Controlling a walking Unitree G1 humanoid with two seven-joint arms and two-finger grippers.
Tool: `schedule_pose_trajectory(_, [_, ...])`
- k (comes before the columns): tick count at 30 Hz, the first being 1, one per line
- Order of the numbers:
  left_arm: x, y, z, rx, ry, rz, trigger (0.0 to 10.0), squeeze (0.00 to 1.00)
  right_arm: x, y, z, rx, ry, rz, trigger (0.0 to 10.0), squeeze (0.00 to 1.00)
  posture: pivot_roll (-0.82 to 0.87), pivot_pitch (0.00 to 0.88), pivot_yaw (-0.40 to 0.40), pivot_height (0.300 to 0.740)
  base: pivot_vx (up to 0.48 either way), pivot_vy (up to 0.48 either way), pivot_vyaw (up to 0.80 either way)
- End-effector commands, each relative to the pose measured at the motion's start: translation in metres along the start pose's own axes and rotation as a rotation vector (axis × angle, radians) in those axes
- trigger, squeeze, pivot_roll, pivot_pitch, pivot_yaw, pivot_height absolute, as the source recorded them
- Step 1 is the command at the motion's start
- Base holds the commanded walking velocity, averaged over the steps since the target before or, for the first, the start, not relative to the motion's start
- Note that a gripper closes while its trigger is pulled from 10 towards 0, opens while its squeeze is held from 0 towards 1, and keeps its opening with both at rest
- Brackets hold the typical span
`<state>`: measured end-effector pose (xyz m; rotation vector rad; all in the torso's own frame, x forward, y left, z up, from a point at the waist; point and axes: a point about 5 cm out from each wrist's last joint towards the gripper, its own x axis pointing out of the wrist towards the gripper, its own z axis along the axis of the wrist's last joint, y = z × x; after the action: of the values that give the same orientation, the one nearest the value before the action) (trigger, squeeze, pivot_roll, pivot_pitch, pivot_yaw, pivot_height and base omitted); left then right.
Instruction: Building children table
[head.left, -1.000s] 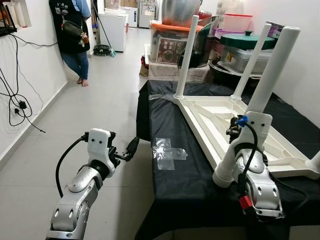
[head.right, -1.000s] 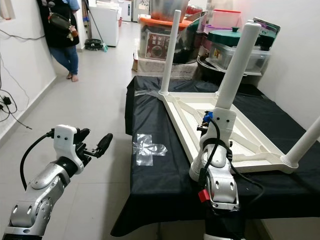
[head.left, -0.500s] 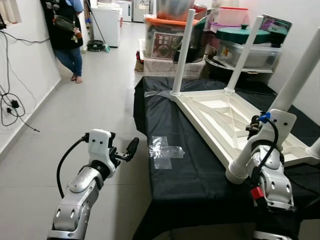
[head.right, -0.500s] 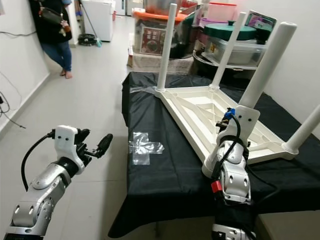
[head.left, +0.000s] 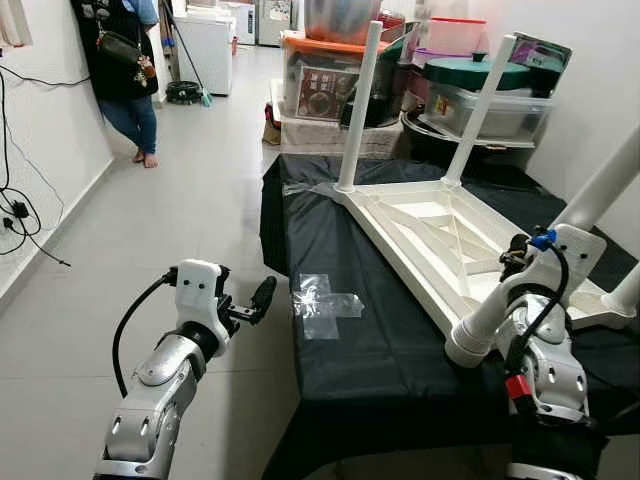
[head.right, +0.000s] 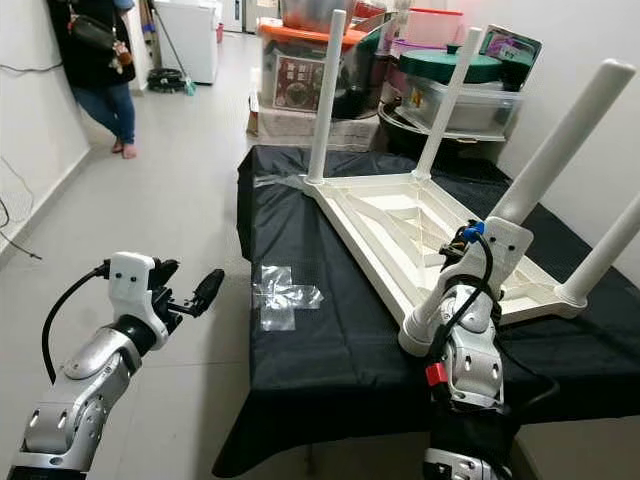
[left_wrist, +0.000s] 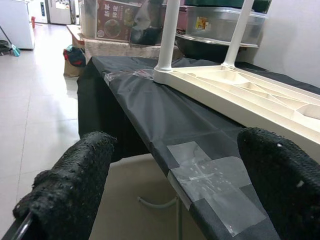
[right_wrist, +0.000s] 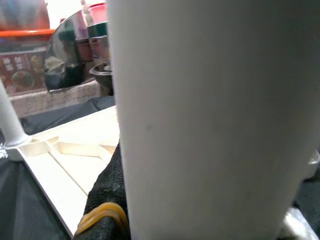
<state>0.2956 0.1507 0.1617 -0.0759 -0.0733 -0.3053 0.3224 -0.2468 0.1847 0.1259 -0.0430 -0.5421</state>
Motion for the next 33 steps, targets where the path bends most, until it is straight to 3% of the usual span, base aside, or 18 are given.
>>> schedule_pose_trajectory(1, [0.003,-0.001,-0.001,0.011,0.006,-0.003,10.0,0.00,-0.003,-0.017,-0.044,-0.092,0.196,-0.055,10.0,0.00,0.08,0.000,-0.086,0.740,0.000,0.000,0.00])
schedule_pose_trajectory(5, [0.003,-0.001,-0.002,0.011,0.009,-0.007,10.0,0.00,0.002,-0.012,-0.050,-0.137,0.253,-0.028,10.0,0.00,0.09,0.000,-0.090,0.740,0.000,0.000,0.00])
schedule_pose_trajectory(14, [0.002,-0.001,-0.003,0.010,0.012,-0.007,10.0,0.00,0.007,-0.013,-0.052,-0.118,0.285,-0.051,10.0,0.00,0.09,0.000,-0.093,0.740,0.000,0.000,0.00])
schedule_pose_trajectory(33, [0.002,-0.002,-0.004,0.007,0.017,-0.011,10.0,0.00,0.010,-0.008,-0.046,-0.116,0.274,-0.010,10.0,0.00,0.08,0.000,-0.089,0.740,0.000,0.000,0.00])
